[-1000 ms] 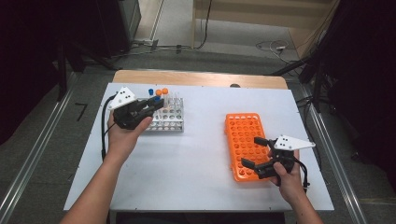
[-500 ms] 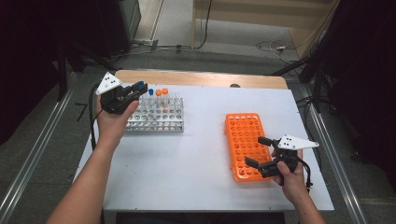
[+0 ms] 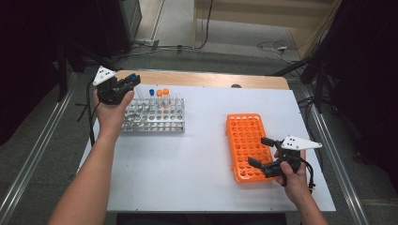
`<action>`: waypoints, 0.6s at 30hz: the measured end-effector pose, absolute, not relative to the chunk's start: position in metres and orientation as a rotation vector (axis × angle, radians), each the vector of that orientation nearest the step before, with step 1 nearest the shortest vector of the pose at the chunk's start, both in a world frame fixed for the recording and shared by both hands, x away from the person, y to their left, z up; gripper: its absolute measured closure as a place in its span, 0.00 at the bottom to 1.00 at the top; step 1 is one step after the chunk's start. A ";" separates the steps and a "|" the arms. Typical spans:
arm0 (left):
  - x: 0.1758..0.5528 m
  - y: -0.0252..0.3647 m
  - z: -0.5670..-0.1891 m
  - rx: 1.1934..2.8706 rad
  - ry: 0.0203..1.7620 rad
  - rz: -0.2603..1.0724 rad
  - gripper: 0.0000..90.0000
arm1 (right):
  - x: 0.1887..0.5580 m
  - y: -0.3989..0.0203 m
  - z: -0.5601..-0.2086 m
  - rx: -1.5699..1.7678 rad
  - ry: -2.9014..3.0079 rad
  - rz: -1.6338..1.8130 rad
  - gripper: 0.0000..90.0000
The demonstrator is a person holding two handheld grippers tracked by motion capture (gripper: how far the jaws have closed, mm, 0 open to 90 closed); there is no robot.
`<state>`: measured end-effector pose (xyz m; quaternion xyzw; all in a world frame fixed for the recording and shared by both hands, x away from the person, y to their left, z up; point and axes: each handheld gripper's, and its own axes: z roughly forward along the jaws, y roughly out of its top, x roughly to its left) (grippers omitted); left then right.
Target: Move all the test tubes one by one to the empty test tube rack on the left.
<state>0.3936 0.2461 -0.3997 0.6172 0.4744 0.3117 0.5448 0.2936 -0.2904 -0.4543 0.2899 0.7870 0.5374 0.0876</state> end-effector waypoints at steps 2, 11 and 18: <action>0.397 0.245 -0.403 1.467 1.136 0.741 0.85 | 0.293 -0.291 -0.454 0.872 2.343 1.600 0.00; 0.406 0.236 -0.412 1.479 1.149 0.735 0.85 | 0.293 -0.293 -0.455 0.872 2.338 1.604 0.00; 0.406 0.232 -0.421 1.512 1.154 0.753 0.85 | 0.293 -0.294 -0.455 0.872 2.335 1.612 0.00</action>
